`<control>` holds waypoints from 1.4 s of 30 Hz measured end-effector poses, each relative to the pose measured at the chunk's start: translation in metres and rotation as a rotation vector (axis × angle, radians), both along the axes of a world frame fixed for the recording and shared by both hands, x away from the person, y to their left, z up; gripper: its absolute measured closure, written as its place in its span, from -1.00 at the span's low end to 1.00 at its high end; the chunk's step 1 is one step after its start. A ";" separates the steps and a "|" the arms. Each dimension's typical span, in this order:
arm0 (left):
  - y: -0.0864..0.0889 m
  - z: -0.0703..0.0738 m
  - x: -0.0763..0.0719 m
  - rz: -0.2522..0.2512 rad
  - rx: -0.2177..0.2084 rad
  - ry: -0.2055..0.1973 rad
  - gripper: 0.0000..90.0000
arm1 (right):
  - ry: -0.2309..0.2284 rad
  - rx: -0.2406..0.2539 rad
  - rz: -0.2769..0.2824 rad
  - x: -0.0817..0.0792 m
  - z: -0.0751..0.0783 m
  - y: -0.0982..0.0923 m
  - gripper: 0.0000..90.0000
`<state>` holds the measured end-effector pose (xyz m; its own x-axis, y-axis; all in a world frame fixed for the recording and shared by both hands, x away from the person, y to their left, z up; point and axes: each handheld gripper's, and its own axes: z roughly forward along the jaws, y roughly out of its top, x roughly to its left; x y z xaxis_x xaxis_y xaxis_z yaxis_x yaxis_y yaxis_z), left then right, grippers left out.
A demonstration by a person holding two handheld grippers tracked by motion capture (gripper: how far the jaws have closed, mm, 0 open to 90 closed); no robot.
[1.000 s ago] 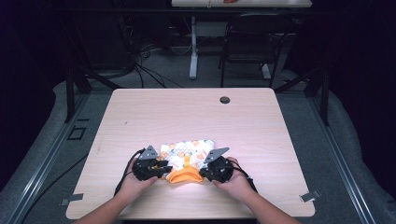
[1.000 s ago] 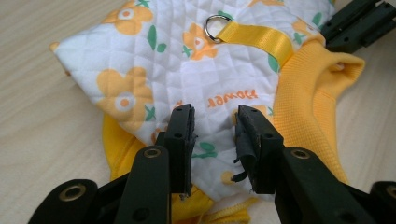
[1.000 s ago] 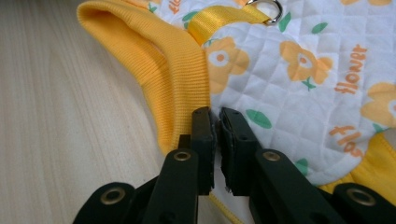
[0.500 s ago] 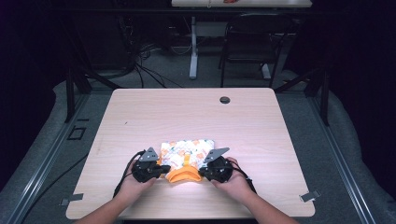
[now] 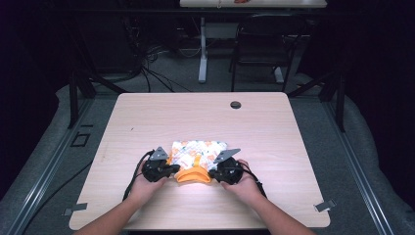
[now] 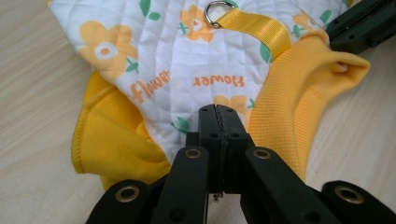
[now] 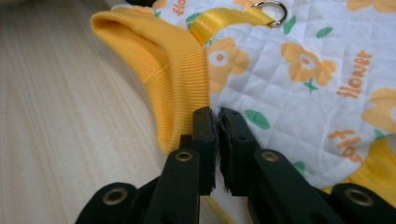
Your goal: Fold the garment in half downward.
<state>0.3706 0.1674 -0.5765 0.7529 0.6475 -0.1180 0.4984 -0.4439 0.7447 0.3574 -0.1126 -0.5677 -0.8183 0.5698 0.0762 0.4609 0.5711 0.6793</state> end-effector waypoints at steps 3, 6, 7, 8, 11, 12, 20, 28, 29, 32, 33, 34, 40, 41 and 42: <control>0.000 -0.001 0.008 0.011 -0.010 0.007 1.00 | 0.006 0.024 -0.029 0.008 -0.002 -0.003 0.89; -0.001 -0.001 0.011 0.019 -0.004 -0.002 1.00 | 0.004 0.026 -0.041 0.011 -0.002 -0.003 0.89; -0.001 -0.001 0.013 0.023 -0.007 -0.004 1.00 | 0.002 0.025 -0.044 0.012 -0.002 -0.003 0.89; -0.001 -0.001 0.014 0.025 -0.006 -0.006 1.00 | -0.005 0.029 -0.056 0.014 -0.003 -0.003 0.89; -0.002 -0.003 0.017 0.042 -0.020 -0.004 1.00 | -0.007 0.034 -0.073 0.020 -0.004 -0.003 0.89; -0.002 -0.003 0.017 0.045 -0.022 -0.004 1.00 | -0.009 0.036 -0.084 0.022 -0.004 -0.003 0.89; -0.003 -0.004 0.024 0.079 -0.038 -0.004 1.00 | -0.012 0.050 -0.130 0.037 -0.006 -0.004 0.90; -0.005 -0.004 0.032 0.102 -0.033 -0.008 1.00 | -0.016 0.055 -0.153 0.045 -0.007 -0.003 0.90; -0.005 -0.004 0.032 0.103 -0.035 -0.007 1.00 | -0.021 0.059 -0.156 0.045 -0.007 -0.003 0.90; -0.005 -0.003 0.032 0.105 -0.033 0.000 1.00 | -0.021 0.062 -0.158 0.046 -0.008 -0.003 0.90; -0.005 -0.004 0.033 0.107 -0.036 -0.002 1.00 | -0.020 0.063 -0.161 0.046 -0.008 -0.003 0.90; -0.005 -0.003 0.033 0.105 -0.033 0.000 1.00 | -0.022 0.059 -0.160 0.047 -0.007 -0.003 0.89; -0.006 -0.003 0.033 0.108 -0.032 -0.003 1.00 | -0.028 0.036 -0.165 0.046 -0.005 -0.001 0.88; -0.006 -0.003 0.033 0.107 -0.032 -0.004 1.00 | -0.032 0.036 -0.168 0.046 -0.005 0.000 0.88; -0.006 -0.002 0.033 0.106 -0.034 -0.004 1.00 | -0.031 0.037 -0.167 0.045 -0.005 0.000 0.88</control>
